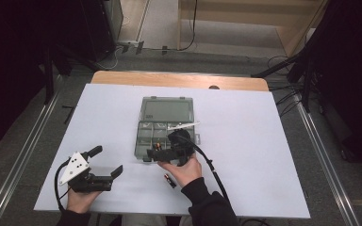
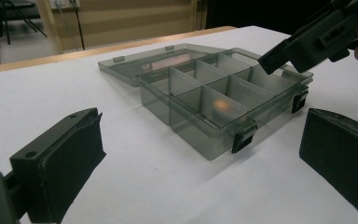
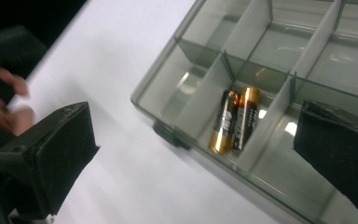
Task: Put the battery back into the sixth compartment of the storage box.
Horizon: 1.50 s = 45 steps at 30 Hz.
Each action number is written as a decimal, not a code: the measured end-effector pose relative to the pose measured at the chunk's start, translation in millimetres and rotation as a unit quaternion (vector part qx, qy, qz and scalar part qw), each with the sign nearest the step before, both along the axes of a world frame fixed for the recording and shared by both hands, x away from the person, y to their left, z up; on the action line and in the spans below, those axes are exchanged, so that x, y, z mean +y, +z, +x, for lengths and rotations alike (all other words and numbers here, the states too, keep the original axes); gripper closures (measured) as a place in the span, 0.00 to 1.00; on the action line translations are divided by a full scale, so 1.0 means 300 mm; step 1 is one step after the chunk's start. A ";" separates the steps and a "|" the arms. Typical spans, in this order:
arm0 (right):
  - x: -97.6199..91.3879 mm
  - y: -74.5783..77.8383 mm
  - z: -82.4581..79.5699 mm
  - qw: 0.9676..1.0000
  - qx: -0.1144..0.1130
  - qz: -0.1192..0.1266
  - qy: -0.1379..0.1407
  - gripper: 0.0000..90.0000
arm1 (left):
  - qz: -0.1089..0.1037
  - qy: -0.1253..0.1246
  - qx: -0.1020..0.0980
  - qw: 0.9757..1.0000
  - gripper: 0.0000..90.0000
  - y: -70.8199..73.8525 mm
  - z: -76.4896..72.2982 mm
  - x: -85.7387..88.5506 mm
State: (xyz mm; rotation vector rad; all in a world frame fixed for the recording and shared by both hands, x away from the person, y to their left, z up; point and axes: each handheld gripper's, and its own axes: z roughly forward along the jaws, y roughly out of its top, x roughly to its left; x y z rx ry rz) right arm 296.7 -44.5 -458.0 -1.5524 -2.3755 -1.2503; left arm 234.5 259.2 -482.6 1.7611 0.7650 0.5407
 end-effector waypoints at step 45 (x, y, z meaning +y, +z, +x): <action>0.027 -0.008 -0.148 0.975 -0.001 -0.185 0.120 0.00 | 0.001 0.001 0.001 1.000 0.00 -0.001 0.003 -0.001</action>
